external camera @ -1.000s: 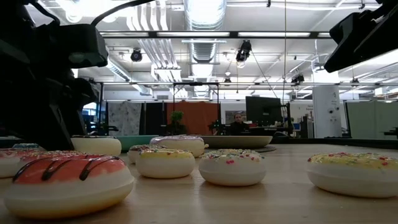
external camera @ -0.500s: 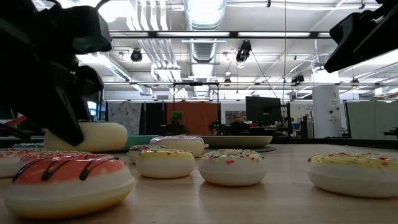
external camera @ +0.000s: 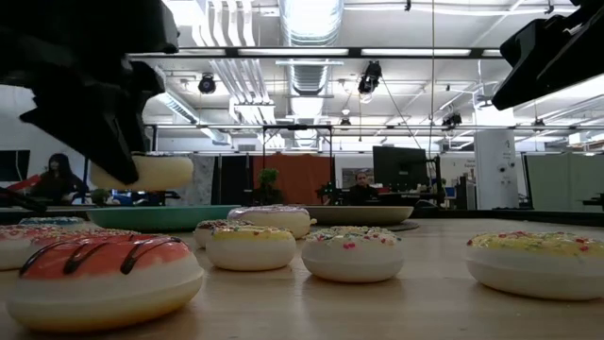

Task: Pick & Place donuts
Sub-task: Put the large black donut on the green plate

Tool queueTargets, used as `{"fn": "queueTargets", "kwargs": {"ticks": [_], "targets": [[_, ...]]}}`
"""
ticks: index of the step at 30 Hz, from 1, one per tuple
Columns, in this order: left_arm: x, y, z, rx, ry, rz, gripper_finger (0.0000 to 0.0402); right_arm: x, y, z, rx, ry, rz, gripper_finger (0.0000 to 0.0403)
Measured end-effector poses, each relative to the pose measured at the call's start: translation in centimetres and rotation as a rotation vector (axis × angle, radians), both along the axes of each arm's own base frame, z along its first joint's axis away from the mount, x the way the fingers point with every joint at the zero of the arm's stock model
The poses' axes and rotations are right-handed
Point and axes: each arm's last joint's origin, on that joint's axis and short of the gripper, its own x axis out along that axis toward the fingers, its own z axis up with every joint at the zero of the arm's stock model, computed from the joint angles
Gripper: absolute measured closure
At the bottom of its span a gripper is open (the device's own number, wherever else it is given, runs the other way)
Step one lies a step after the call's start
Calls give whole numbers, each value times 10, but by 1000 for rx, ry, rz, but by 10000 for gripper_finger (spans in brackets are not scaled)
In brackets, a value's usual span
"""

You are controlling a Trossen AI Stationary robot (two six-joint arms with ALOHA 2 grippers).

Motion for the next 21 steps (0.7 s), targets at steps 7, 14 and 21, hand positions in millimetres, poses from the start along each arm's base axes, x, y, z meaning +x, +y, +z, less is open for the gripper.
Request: {"fn": "queueTargets", "kwargs": {"ticks": [7, 14, 21], "targets": [[-5, 27, 26, 49, -44, 19, 300, 0, 0, 0, 1, -1, 0, 177], [-26, 80, 37, 101, -68, 142, 300, 0, 0, 0, 1, -3, 1, 177], [-48, 123, 12, 12, -121, 234, 300, 0, 0, 0, -2, -3, 4, 177]]}}
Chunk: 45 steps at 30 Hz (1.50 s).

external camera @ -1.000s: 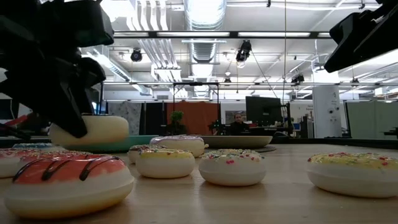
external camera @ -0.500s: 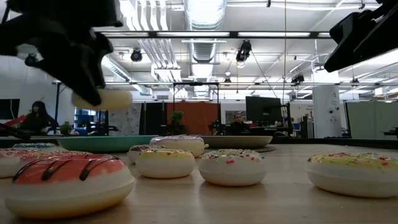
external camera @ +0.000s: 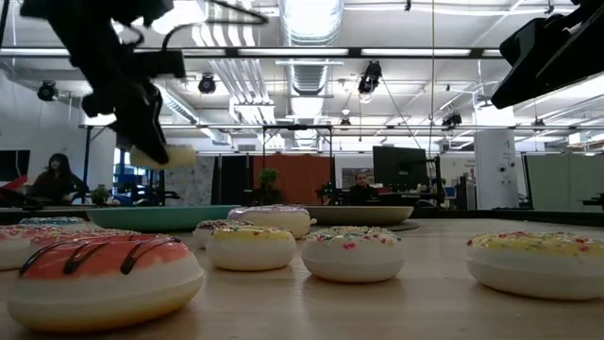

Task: Pick & Place donuts
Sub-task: Put the large black donut on the green plate, then put the right small yellow donut on the brown plate

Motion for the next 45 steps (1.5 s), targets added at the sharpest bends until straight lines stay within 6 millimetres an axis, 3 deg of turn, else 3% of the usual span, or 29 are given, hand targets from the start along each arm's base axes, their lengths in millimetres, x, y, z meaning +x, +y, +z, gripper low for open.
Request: {"fn": "queueTargets", "kwargs": {"ticks": [8, 19, 31, 45], "targets": [[-10, 29, -32, -18, -56, 81, 300, 0, 0, 0, -4, -2, 0, 177], [-9, 56, -35, -43, -144, 215, 298, 1, 0, 1, -12, -22, -9, 177], [-8, 57, -34, -73, -164, 207, 230, 1, 0, 1, -19, -21, -4, 177], [-5, 58, -31, -53, -182, 182, 223, 1, 0, 1, -20, -21, -4, 177]]}}
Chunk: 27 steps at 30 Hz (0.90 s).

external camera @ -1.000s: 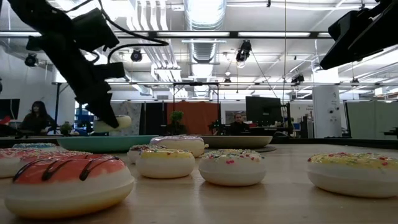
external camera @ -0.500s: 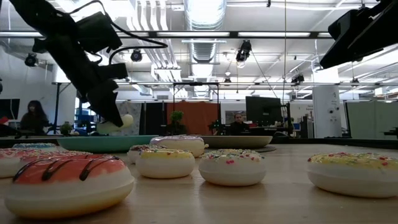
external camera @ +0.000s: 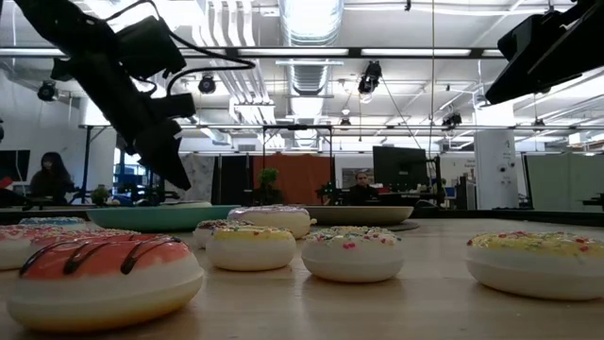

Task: Pick & Place donuts
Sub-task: Put the right small yellow donut on the brown plate

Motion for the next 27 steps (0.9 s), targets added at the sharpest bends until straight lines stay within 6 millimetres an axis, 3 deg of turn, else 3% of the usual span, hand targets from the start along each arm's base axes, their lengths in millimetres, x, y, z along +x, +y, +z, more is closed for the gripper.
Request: {"fn": "queueTargets", "kwargs": {"ticks": [9, 15, 20, 27], "targets": [[15, 1, 38, 34, -32, -41, 223, 0, 0, 0, -6, 1, 4, 177], [25, -10, 65, 47, -69, -107, 223, 0, 0, 0, -10, 2, 7, 177], [31, -30, 80, 50, -112, -200, 223, -1, -1, -1, -13, 4, 6, 177], [29, -78, 82, 32, -161, -349, 223, -1, -2, -7, 7, -28, 9, 177]]}}
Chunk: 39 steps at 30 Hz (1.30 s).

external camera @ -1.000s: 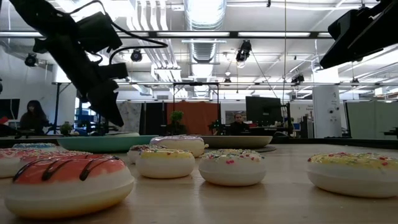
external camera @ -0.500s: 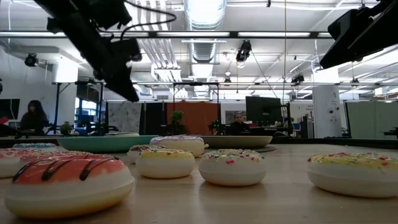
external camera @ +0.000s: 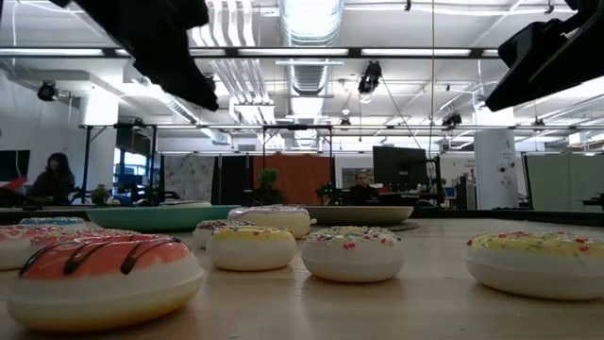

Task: Pick & Place donuts
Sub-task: Put the right small yellow donut on the brown plate

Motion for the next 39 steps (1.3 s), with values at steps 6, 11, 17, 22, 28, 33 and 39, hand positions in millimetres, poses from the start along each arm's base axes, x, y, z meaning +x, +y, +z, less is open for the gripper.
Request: {"fn": "queueTargets", "kwargs": {"ticks": [6, 11, 17, 22, 28, 33, 39], "targets": [[-13, -44, 1, 17, -64, -36, 223, 8, 9, -3, 13, -95, 107, 177], [-30, -72, -6, -35, -90, -77, 222, 16, 13, -10, -17, -95, 141, 177], [-48, -85, -26, -132, -69, -29, 222, 20, 14, -13, -19, -87, 131, 177], [-53, -87, -38, -184, -69, -6, 222, 21, 15, -14, 15, -88, 145, 177], [-53, -86, -40, -150, -101, 4, 223, 33, 27, -23, 136, -115, 263, 177], [-52, -87, -38, -126, -115, -13, 223, 45, 36, -45, 110, -58, 262, 177], [-52, -87, -38, -126, -116, -14, 223, 60, 50, -50, 75, -11, 266, 177]]}}
